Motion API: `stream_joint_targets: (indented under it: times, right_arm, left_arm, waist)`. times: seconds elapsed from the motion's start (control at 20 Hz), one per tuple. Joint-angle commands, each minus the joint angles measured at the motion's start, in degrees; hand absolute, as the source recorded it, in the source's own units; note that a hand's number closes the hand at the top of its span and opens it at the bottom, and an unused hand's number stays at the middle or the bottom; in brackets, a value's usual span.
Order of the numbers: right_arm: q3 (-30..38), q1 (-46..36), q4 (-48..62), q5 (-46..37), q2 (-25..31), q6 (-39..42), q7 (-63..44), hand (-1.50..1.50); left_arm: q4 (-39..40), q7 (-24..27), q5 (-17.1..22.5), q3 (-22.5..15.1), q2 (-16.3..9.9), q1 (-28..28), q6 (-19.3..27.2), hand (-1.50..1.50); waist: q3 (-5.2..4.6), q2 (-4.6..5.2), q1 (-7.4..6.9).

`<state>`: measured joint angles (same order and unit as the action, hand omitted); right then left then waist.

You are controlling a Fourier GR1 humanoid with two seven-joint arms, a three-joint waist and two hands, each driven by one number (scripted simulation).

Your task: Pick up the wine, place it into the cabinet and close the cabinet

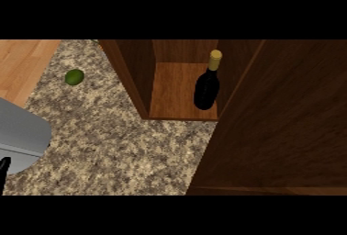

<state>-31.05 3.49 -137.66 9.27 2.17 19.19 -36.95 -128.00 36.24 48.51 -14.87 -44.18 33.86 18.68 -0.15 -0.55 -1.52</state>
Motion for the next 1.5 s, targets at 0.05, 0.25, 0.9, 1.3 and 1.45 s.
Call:
stream_joint_targets:
  times: [0.05,0.25,0.9,1.3,1.45]
  right_arm:
    - [-7.90,-8.83,0.25,-10.42,-2.08,-7.55,-3.22,1.50]
    - [-12.43,-20.78,5.74,-16.51,-2.13,-16.76,-4.69,1.50]
    - [-1.72,-52.42,32.52,-7.95,-2.17,-30.78,-4.24,1.50]
    - [6.23,-58.20,51.08,-8.19,-2.17,-27.79,6.67,1.50]
    - [11.58,-59.27,56.97,-7.43,0.32,-23.12,12.57,1.50]
  left_arm:
    - [2.04,2.54,4.34,9.23,-1.69,6.06,-9.01,-1.50]
    - [0.53,1.27,5.56,12.39,-3.23,8.56,-12.06,-1.50]
    - [3.80,-2.91,10.83,23.34,-1.20,10.30,-22.22,-1.50]
    - [2.01,-7.52,9.05,25.04,0.44,13.67,-27.36,-1.50]
    - [1.06,-11.85,11.41,23.89,-0.93,7.11,-22.18,-1.50]
  waist:
    - [-0.02,0.08,-0.14]
    - [-0.05,0.04,-0.69]
    - [0.08,0.53,-0.10]
    - [0.12,0.63,-0.30]
    - [0.16,1.06,0.88]
